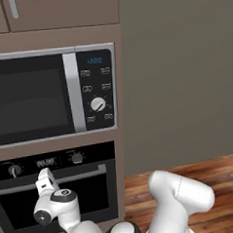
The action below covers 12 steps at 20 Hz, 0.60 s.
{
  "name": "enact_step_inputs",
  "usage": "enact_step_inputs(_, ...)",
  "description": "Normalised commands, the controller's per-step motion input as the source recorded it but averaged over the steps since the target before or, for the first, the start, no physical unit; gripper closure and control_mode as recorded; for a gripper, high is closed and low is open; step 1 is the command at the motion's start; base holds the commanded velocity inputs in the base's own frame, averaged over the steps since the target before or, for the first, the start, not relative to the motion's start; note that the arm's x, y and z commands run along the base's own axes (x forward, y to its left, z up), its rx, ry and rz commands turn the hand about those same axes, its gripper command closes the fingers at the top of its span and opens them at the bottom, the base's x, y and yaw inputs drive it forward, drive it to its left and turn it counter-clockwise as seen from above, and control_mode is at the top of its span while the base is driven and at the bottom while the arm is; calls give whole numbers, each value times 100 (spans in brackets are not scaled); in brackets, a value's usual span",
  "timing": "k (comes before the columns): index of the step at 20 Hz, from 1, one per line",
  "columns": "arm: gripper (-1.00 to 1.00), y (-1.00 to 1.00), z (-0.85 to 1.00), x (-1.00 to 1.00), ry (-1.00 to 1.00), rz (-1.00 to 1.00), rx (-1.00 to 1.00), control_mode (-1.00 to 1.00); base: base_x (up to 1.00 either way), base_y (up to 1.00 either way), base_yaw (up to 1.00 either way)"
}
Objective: Take the fish from the oven and place it on the plate on the counter.
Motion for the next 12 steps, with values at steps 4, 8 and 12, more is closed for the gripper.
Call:
enact_step_inputs(4, 100, 1, -24, -57, 2, 0, 1, -100, 0, 0, 0)
enact_step_inputs(8, 100, 0, -34, -93, 3, 0, 3, -100, 0, 0, 0)
enact_step_inputs(12, 100, 0, -48, -100, 6, 0, 4, -100, 0, 0, 0)
